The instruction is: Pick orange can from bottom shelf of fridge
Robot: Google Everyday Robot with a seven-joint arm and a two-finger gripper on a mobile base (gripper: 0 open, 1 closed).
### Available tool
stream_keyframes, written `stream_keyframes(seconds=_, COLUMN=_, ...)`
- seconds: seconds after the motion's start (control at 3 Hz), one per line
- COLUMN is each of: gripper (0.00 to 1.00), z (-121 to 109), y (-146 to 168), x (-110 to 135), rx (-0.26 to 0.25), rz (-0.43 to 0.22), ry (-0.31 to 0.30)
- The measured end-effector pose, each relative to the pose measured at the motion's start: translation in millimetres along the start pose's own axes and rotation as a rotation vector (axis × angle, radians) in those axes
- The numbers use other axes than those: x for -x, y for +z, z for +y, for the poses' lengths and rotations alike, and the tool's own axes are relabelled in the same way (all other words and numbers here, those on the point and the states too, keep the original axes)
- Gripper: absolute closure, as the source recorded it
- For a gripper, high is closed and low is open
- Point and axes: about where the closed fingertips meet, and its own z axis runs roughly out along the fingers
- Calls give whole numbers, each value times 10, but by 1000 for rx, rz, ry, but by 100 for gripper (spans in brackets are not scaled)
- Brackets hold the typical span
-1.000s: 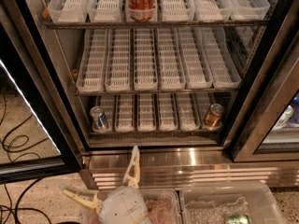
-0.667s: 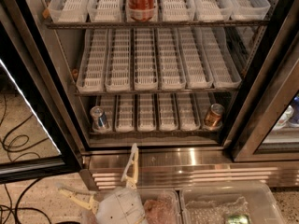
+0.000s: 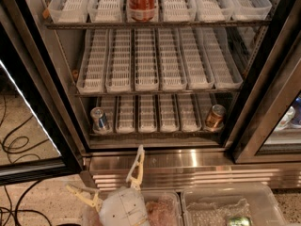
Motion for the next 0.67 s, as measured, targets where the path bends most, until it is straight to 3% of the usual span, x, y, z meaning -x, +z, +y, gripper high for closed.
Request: stream_keyframes(seconds=0.67, gripper=0, z=-129, y=6, x=-395, rx=-147, rz=135, ry=-173)
